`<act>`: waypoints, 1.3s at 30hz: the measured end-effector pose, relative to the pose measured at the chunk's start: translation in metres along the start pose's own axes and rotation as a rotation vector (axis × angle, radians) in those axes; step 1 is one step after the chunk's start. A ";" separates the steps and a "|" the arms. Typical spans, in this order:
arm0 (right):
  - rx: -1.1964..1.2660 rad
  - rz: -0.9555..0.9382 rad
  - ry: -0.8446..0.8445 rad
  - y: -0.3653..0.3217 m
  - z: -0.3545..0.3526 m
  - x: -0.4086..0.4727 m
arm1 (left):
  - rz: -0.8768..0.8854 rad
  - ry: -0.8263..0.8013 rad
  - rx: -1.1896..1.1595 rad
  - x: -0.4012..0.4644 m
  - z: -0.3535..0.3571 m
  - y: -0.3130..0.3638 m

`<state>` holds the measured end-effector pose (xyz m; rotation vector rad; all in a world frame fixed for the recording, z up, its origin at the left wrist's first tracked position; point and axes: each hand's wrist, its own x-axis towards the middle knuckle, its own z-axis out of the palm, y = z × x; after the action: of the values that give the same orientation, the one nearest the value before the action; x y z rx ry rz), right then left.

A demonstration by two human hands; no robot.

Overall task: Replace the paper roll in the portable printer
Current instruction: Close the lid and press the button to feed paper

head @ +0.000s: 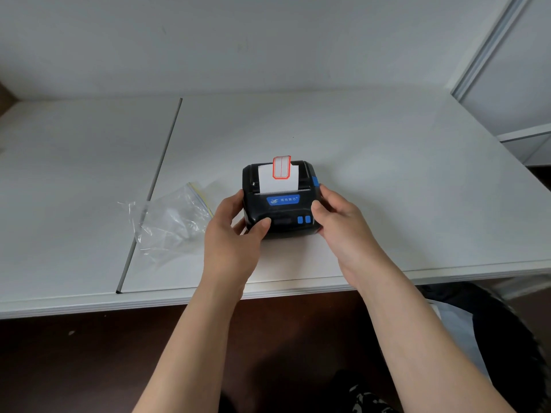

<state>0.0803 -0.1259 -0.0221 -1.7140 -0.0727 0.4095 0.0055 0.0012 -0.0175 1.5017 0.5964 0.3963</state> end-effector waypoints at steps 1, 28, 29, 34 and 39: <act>-0.009 -0.006 -0.003 0.000 0.000 0.000 | 0.004 0.003 0.006 0.000 0.000 0.000; -0.060 -0.008 -0.019 -0.006 -0.003 -0.004 | 0.006 -0.011 0.006 0.001 0.001 0.000; -0.059 -0.008 -0.018 -0.006 -0.003 -0.004 | 0.007 -0.013 0.008 0.001 0.001 0.000; -0.050 -0.010 -0.028 -0.006 -0.003 -0.005 | 0.004 -0.011 0.010 0.001 0.001 0.000; -0.057 -0.018 -0.022 -0.007 -0.003 -0.005 | 0.008 -0.010 0.019 0.000 0.001 0.001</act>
<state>0.0777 -0.1285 -0.0142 -1.7637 -0.1168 0.4171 0.0064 0.0005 -0.0168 1.5237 0.5873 0.3902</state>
